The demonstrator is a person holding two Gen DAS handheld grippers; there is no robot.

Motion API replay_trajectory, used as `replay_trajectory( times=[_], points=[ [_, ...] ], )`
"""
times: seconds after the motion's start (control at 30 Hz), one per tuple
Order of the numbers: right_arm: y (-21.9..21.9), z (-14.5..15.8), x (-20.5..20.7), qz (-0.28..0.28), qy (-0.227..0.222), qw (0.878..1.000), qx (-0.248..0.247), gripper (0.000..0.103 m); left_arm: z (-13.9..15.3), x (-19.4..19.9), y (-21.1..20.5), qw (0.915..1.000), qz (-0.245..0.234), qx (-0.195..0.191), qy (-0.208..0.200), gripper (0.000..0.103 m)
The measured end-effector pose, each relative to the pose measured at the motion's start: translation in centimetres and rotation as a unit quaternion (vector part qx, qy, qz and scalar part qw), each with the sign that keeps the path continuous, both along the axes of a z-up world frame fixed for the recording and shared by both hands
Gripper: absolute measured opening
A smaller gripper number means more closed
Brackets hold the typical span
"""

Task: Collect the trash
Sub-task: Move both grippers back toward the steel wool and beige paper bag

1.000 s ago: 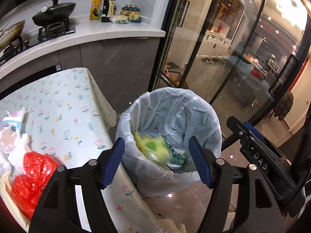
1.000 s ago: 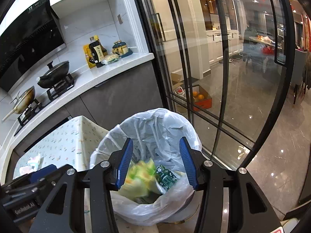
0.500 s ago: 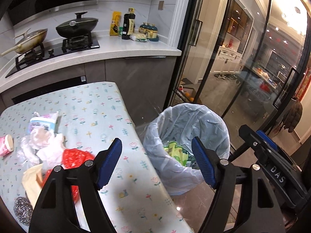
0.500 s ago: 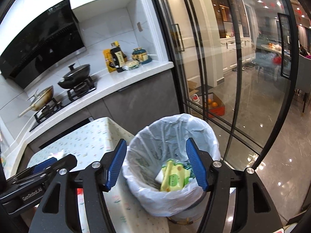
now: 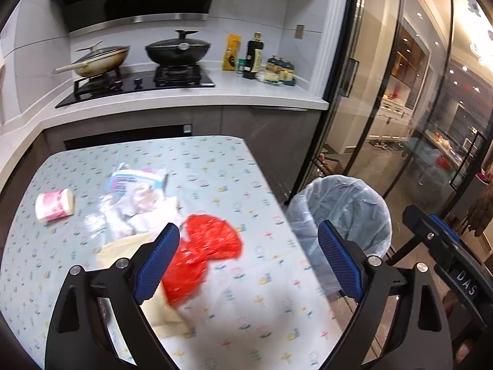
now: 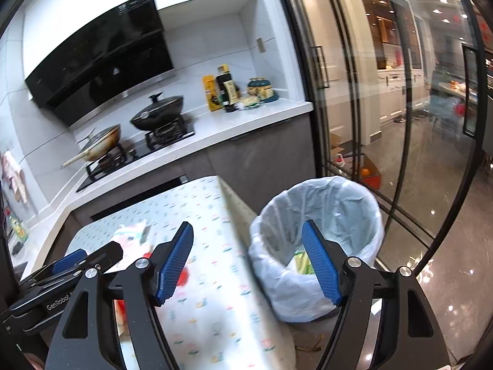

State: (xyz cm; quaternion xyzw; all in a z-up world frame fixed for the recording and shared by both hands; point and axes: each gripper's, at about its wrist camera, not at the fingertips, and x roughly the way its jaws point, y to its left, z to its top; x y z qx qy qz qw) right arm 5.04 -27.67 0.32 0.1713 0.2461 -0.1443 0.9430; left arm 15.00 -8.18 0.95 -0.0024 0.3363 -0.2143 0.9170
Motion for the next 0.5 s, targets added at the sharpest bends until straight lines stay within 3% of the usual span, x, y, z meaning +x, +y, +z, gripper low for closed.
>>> replay_trajectory(
  times=[0.27, 0.5],
  points=[
    [4.8, -0.3, 0.2, 0.039, 0.012, 0.999, 0.004, 0.071, -1.1, -0.7, 7.1, 0.9984, 0.055, 0.002, 0.011, 0.09],
    [8.5, -1.9, 0.8, 0.065, 0.037, 0.997, 0.009, 0.071, -4.1, -1.1, 12.9, 0.994, 0.101, 0.014, 0.04, 0.093]
  ],
)
